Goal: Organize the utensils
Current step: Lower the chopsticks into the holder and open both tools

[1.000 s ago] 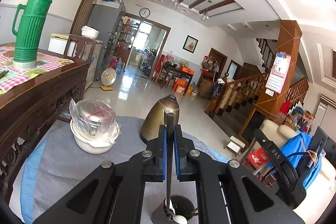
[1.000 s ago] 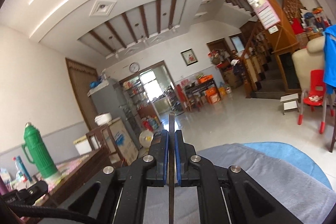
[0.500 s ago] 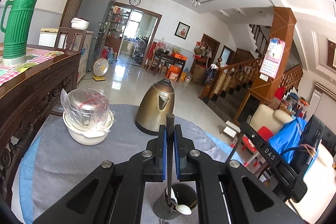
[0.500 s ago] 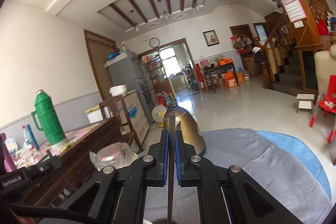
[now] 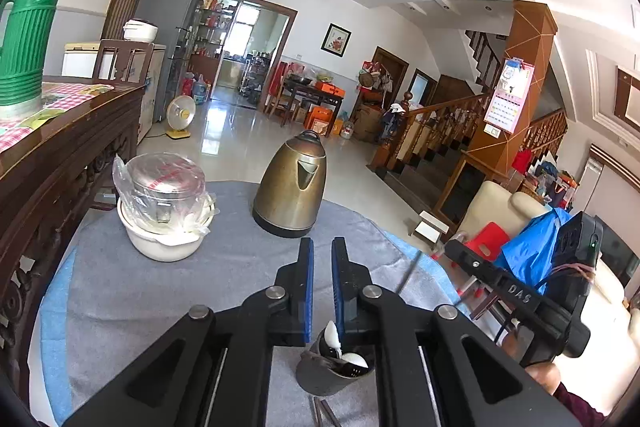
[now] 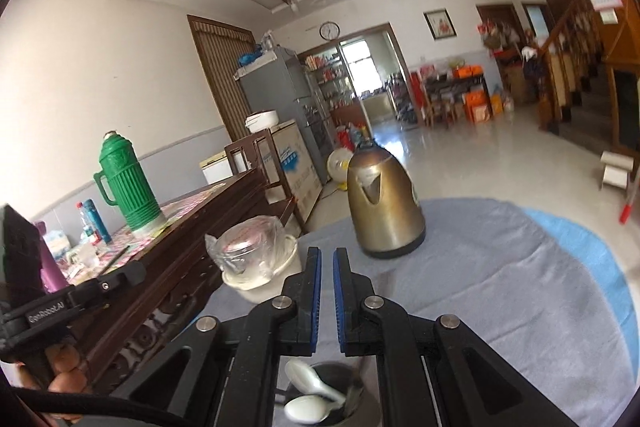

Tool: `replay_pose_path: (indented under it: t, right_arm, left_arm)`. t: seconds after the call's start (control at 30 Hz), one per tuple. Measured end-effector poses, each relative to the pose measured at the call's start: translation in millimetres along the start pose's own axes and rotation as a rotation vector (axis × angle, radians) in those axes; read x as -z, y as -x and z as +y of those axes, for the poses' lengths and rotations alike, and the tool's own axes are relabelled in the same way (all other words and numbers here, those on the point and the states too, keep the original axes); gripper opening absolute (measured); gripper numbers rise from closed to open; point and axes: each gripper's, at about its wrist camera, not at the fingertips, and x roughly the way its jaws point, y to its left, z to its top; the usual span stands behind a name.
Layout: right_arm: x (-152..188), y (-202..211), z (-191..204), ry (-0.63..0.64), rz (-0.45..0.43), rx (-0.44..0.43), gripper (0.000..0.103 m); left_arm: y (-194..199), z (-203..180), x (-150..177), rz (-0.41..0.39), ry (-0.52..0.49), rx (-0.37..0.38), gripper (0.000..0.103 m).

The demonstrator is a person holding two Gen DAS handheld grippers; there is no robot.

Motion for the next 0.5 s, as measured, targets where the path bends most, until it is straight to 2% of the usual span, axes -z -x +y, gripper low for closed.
replay_pose_path:
  t: [0.07, 0.13, 0.23, 0.27, 0.33, 0.37, 0.4, 0.43, 0.5]
  right_arm:
    - [-1.2, 5.4, -6.9, -0.039, 0.001, -0.014, 0.008]
    - [-4.1, 15.0, -16.5, -0.082, -0.015, -0.020, 0.008]
    - [-7.4, 31.7, -29.0, -0.133, -0.044, -0.021, 0.008]
    - [-8.2, 39.5, -37.1, -0.159, -0.060, -0.016, 0.011]
    - [-7.9, 53.1, -47.7, -0.199, -0.084, -0.005, 0.026]
    - [-6.2, 62.4, -57.3, -0.227, -0.103, 0.003, 0.040]
    - [-5.9, 67.7, -61.6, -0.238, -0.112, 0.011, 0.061]
    - [-2.9, 78.5, -70.8, -0.253, -0.138, 0.033, 0.064]
    - [3.4, 92.1, -82.6, -0.265, -0.161, 0.061, 0.064]
  left_arm:
    - [7.6, 2.4, -0.1, -0.013, 0.007, -0.001, 0.014]
    - [15.2, 6.1, -0.8, -0.029, 0.012, -0.008, 0.028]
    - [29.0, 13.0, 0.9, -0.056, 0.017, -0.029, 0.041]
    - [36.0, 16.7, 3.3, -0.064, 0.022, -0.042, 0.043]
    - [47.5, 23.2, 10.2, -0.076, 0.027, -0.064, 0.053]
    - [51.8, 27.9, 14.1, -0.078, 0.025, -0.076, 0.056]
    - [56.9, 30.6, 20.2, -0.077, 0.020, -0.099, 0.060]
    - [60.2, 33.2, 26.3, -0.072, 0.014, -0.120, 0.061]
    - [64.0, 40.7, 45.1, -0.037, 0.013, -0.167, 0.064]
